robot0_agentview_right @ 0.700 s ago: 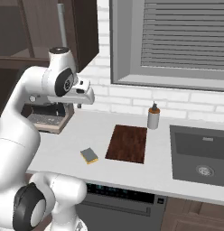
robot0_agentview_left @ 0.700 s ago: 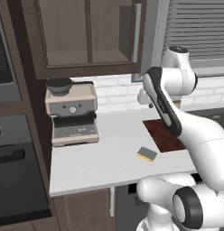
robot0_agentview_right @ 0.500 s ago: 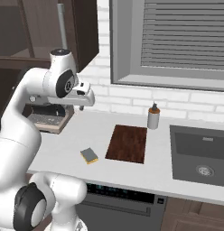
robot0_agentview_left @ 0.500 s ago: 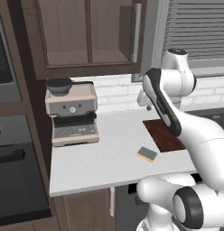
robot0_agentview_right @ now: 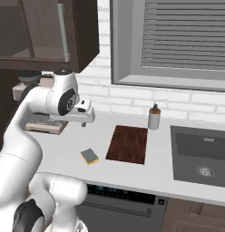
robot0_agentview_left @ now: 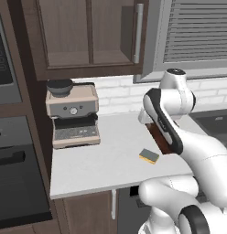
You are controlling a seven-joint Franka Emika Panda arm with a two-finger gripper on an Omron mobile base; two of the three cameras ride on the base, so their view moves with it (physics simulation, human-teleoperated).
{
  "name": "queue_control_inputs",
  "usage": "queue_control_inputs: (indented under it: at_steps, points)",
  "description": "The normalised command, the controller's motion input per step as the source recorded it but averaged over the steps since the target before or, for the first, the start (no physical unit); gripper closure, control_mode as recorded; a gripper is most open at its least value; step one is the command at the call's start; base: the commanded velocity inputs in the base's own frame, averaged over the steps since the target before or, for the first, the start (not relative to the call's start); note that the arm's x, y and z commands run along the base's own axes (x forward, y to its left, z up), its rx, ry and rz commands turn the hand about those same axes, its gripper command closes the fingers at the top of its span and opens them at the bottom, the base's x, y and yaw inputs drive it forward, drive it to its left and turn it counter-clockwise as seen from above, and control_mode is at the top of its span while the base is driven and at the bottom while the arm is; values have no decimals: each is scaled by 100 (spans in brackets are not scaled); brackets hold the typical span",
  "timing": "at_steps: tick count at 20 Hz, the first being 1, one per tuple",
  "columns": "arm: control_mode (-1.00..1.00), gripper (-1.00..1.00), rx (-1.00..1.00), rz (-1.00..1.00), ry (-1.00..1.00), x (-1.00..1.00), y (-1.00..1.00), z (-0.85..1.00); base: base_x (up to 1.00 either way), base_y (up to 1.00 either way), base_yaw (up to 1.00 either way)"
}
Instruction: Pick up the sponge from the counter and clean the cutting board by briefly scrubbing or pressing down on the cutting board. Once finished, release the sponge.
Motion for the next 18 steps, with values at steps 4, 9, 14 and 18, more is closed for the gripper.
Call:
queue_control_inputs:
  at_steps: [4, 9, 14, 18]
  points:
    - [-100, -100, 0, 0, 2, -1, 0, -5, 0, 0, 0]
    - [-100, -100, -3, 9, 0, -25, -1, -64, 0, 0, 0]
    - [-100, -100, -1, 9, 0, -22, -2, -68, 0, 0, 0]
    - [-100, -100, 0, 0, 0, 0, 0, -1, 0, 0, 0]
